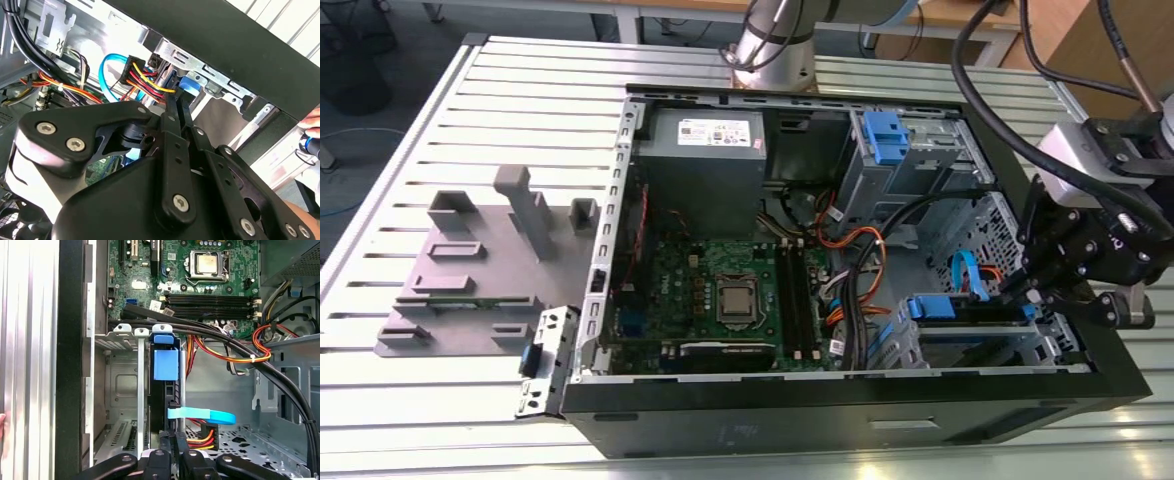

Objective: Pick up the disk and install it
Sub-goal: 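Insert the second disk wire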

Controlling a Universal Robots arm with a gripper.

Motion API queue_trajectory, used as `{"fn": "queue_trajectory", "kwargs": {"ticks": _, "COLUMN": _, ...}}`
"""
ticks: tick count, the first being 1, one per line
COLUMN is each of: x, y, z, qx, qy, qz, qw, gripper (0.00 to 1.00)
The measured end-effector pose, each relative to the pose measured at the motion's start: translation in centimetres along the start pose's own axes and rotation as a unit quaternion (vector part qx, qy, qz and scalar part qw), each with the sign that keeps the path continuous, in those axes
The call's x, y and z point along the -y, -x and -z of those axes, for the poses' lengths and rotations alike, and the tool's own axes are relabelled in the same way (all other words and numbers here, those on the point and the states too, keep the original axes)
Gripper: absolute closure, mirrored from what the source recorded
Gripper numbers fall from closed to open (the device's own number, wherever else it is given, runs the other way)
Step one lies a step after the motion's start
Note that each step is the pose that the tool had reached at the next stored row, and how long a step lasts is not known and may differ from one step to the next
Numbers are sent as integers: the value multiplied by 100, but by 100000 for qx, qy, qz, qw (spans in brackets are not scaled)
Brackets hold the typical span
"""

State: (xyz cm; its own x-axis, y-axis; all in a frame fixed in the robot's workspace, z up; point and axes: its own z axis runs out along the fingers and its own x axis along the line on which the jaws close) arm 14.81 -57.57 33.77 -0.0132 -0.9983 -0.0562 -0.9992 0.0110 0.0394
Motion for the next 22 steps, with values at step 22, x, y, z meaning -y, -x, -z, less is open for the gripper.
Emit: {"fn": "queue_trajectory", "kwargs": {"ticks": 22, "x": 15, "y": 38, "z": -43, "qx": -19, "qy": 4, "qz": 98, "qw": 100000, "gripper": 76}}
